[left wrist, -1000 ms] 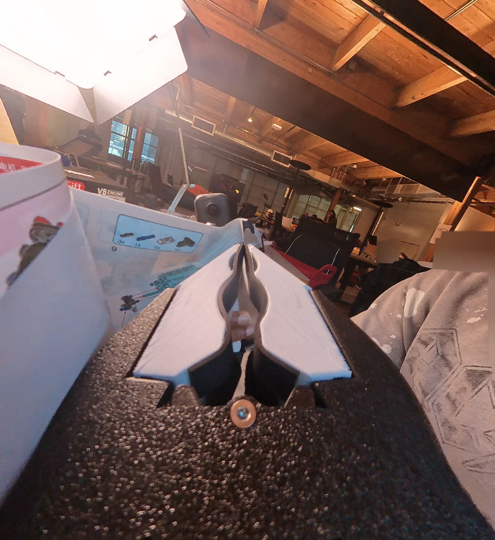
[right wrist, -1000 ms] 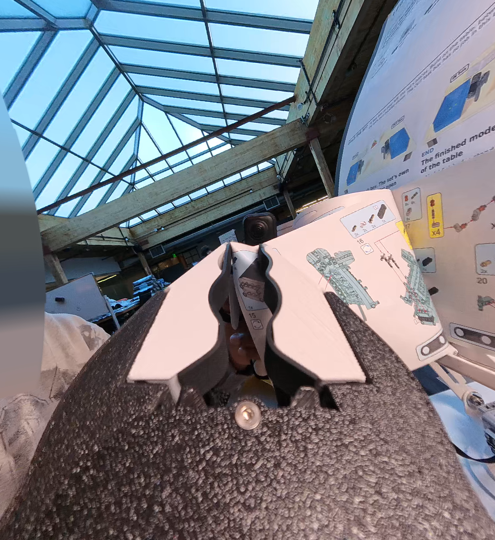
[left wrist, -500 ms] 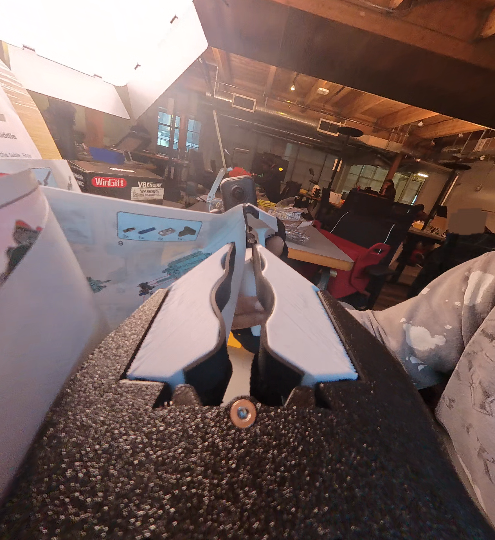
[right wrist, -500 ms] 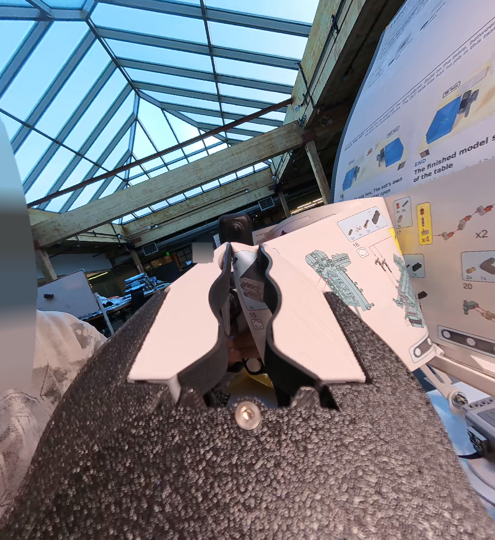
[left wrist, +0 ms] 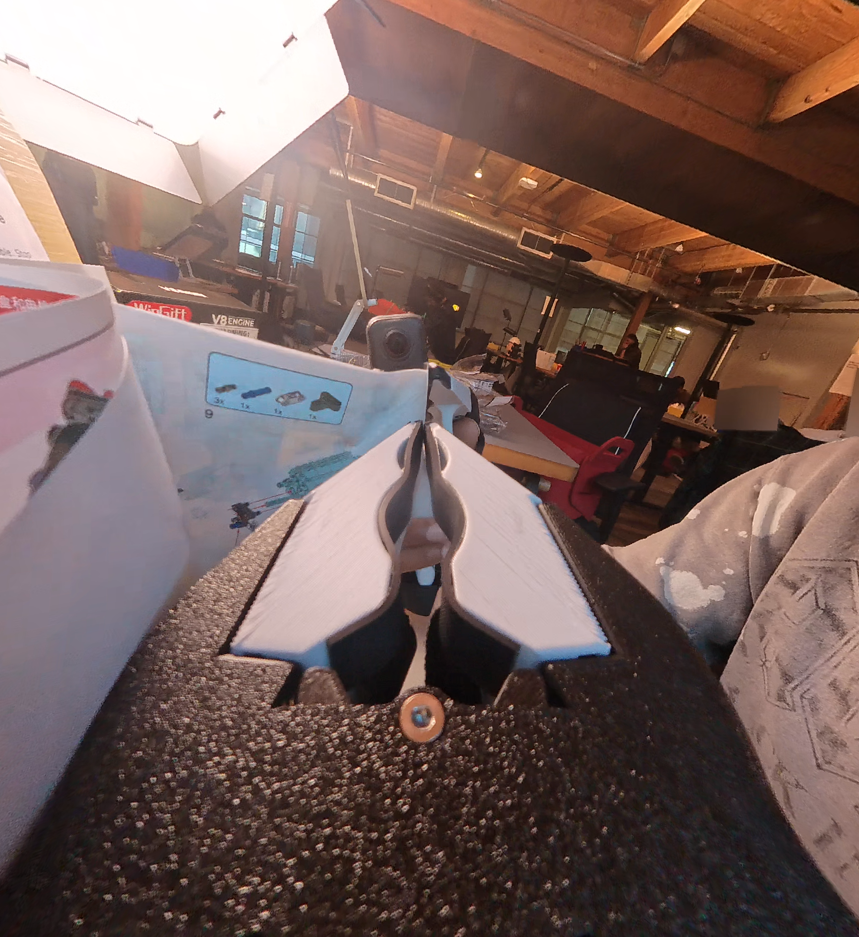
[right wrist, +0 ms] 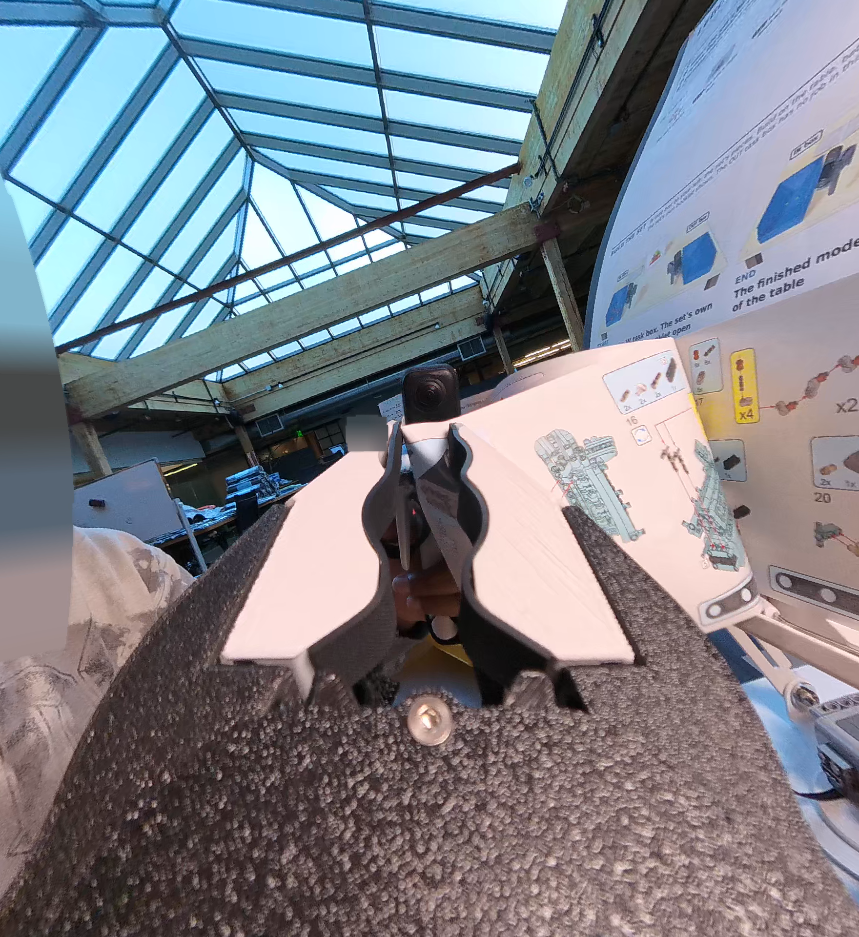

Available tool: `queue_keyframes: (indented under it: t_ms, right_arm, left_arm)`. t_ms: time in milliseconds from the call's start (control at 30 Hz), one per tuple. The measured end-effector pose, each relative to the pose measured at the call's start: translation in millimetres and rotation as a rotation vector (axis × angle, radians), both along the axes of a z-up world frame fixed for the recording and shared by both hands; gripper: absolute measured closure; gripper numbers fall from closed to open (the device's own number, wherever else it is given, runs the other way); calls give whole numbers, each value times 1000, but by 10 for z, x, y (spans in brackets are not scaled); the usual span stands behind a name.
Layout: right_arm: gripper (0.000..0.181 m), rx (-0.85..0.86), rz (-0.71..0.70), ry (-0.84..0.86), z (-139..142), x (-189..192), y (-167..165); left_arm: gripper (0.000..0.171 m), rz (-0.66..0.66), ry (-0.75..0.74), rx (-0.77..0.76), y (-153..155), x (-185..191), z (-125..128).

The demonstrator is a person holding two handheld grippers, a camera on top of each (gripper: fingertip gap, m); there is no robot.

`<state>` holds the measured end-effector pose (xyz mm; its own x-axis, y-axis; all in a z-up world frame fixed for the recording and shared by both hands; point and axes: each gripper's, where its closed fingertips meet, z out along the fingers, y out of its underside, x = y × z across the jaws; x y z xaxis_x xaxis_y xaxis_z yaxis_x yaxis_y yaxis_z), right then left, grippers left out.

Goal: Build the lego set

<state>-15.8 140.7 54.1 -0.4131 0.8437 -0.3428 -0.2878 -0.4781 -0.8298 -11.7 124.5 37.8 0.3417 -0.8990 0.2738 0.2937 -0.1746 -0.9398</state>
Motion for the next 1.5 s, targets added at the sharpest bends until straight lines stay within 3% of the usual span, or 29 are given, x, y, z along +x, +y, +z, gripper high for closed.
queue_keyframes:
  t_ms: [300, 567, 633, 733, 800, 1033, 1500]
  right_arm:
    - [167, 64, -34, -22, -18, 8, -14]
    - [178, 236, -248, -162, -190, -29, 165]
    - [172, 271, -256, -145, -143, -18, 112]
    - [150, 322, -272, -148, -54, -54, -10]
    - [148, 367, -329, -174, -47, -106, -36]
    - [170, 361, -358, -214, -84, -115, 23]
    - [181, 431, -343, -248, -171, -103, 11]
  left_arm:
    - [171, -32, -72, -30, -14, -74, 18]
    - [171, -30, -145, -36, 1, -181, 91]
    - [171, -14, -137, -31, 12, -198, 92]
    - [171, -5, -123, -28, 17, -187, 80]
    - [171, -2, -101, -20, 12, -149, 58]
    - [171, 18, -96, -24, 38, -159, 26]
    - [171, 6, -173, -66, 76, -233, -10]
